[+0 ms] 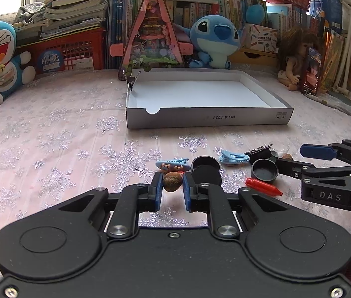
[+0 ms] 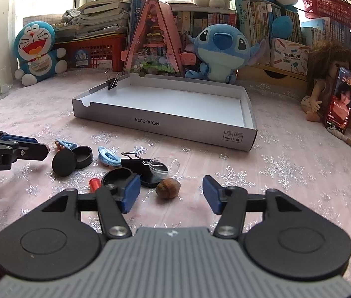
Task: Organize rigid objects
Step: 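Close the left gripper on the walnut while the right gripper grasps the hazelnut, then lift the walnut with the left gripper while the right carries the hazelnut over the tray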
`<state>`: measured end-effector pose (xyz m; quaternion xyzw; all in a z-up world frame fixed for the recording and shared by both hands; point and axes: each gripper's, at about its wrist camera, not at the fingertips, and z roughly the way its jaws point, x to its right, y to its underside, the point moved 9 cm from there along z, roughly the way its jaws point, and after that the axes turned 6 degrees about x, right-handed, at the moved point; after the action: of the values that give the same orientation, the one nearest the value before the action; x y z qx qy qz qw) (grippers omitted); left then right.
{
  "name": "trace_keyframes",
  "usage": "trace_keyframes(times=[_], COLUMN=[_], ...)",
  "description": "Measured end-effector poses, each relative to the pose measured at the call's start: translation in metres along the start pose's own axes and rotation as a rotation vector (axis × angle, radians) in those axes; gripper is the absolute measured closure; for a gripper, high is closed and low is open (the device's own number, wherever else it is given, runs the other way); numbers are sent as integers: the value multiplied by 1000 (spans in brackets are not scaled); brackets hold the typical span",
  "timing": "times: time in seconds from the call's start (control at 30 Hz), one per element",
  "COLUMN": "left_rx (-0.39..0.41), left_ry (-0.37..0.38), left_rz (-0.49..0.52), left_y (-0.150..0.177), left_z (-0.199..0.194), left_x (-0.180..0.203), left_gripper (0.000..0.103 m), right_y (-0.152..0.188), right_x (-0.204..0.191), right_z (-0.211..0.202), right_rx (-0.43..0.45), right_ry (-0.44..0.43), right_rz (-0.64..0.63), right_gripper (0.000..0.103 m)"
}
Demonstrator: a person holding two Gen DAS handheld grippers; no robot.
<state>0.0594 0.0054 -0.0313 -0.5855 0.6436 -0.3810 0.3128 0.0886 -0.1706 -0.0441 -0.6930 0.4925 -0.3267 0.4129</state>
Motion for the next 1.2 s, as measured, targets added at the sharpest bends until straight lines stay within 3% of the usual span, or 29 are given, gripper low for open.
trace_keyframes(times=[0.2, 0.27, 0.3, 0.33, 0.4, 0.8, 1.2], left_rx=[-5, -6, -6, -6, -4, 18, 58], left_ry=[0, 1, 1, 2, 4, 39, 88], left_rz=[0, 0, -1, 0, 5, 13, -14], left_y=[0, 0, 0, 0, 0, -11, -54], left_z=[3, 4, 4, 4, 5, 3, 9], left_x=[-1, -1, 0, 1, 2, 9, 13], left_gripper=[87, 87, 87, 87, 87, 87, 87], right_y=[-1, 0, 0, 1, 3, -11, -33], right_x=[3, 1, 0, 1, 0, 8, 36], right_z=[9, 10, 12, 13, 13, -2, -1], right_rx=[-12, -17, -29, -38, -47, -25, -27], right_ry=[-83, -139, -155, -157, -149, -96, -39], right_rz=[-33, -31, -26, -21, -22, 0, 111], right_gripper=[34, 41, 48, 63, 75, 75, 75])
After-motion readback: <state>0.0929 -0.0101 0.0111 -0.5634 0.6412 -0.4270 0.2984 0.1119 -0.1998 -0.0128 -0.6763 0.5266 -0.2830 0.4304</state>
